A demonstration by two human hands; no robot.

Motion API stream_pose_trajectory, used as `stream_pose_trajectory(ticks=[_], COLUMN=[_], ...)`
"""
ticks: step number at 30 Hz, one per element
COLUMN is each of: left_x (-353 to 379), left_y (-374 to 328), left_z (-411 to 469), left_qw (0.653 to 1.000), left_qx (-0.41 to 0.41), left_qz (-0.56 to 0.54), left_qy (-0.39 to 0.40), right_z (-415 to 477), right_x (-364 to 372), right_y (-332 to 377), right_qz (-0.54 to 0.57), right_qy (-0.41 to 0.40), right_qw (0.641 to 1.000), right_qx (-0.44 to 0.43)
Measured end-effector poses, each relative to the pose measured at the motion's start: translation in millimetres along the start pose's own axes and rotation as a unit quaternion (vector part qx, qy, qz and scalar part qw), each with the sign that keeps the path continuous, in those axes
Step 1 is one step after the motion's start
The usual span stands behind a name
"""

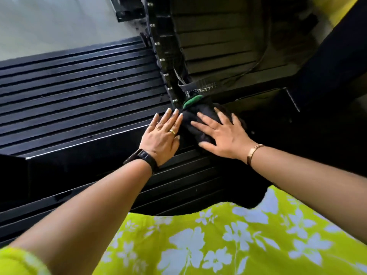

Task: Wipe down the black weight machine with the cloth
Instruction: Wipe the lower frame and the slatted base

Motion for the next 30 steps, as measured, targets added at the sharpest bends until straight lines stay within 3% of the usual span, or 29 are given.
stream_pose_trajectory(ticks=[6,10,17,26,30], left_x=[15.2,20.1,17.7,21.4,21.8], left_y=[-29.0,-26.6,-26.6,-22.4,-22.6], left_z=[36.3,37.5,37.7,38.3,38.3], left_qw=[0.999,1.000,0.999,0.999,0.999], left_qx=[0.029,0.028,0.024,0.018,0.024], left_qz=[-0.002,-0.010,-0.029,-0.035,-0.036], left_qy=[0.018,0.010,0.003,0.007,0.007], right_z=[-1.7,12.9,18.8,20.6,5.0], right_x=[1.7,-4.8,-2.6,-4.3,1.1], right_y=[-69.7,-67.1,-26.6,-128.1,-131.4], right_qz=[0.066,0.103,0.022,0.069,0.100], right_qy=[-0.012,-0.027,-0.038,-0.026,-0.035], right_qw=[0.985,0.955,0.984,0.941,0.906], right_qx=[0.161,0.276,0.170,0.329,0.411])
Point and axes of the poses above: each hand's wrist, its own z-axis towards the middle knuckle, its own x-axis out of the palm, y = z × x, the point moved 3 cm from there along z, towards the middle knuckle, and after that the axes turned 7 degrees about x, right-handed, at the moved point
